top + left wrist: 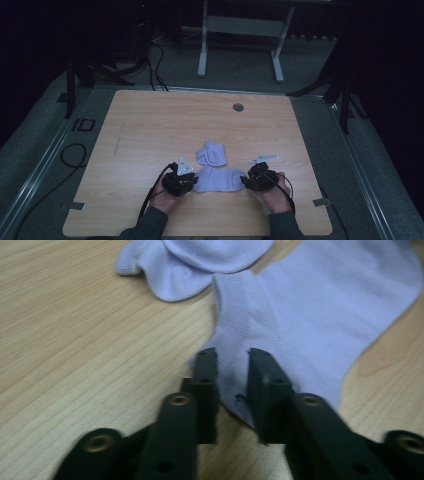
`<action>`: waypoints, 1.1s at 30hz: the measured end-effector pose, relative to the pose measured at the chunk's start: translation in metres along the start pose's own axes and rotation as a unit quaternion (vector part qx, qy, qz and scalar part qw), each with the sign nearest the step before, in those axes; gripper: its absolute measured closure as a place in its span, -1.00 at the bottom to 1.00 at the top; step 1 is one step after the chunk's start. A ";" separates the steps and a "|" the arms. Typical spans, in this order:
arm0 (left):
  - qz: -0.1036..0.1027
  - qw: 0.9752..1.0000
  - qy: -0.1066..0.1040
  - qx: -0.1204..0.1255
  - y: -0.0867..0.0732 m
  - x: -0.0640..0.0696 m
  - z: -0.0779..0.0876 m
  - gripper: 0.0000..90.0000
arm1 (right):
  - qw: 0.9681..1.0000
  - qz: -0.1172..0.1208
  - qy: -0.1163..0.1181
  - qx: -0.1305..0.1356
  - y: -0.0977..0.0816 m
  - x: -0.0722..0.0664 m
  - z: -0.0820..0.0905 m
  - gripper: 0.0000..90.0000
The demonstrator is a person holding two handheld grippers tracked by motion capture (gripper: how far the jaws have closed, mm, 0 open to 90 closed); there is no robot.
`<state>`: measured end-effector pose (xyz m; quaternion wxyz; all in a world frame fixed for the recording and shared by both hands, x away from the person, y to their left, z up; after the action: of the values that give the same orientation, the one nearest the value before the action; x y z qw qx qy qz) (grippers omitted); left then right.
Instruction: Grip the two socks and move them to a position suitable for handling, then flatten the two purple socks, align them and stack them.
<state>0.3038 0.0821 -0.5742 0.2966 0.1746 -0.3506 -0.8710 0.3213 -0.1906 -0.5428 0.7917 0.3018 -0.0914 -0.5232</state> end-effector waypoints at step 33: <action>0.036 0.999 0.018 -0.001 -0.002 -0.013 0.004 0.44 | 0.991 0.128 0.033 0.016 0.096 -0.045 -0.027 0.46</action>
<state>0.3109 0.0941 -0.5715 0.3345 0.1772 -0.3505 -0.8567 0.3881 -0.1141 -0.5016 0.8499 0.3176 -0.1118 -0.4054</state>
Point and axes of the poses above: each handheld gripper's, and its own axes: z roughly backward along the jaws, y roughly out of its top, x roughly to its right, the point moved 2 cm from there along -z, roughly forward along the jaws, and after that the axes turned 11 degrees about -z, right-handed, at the moved point
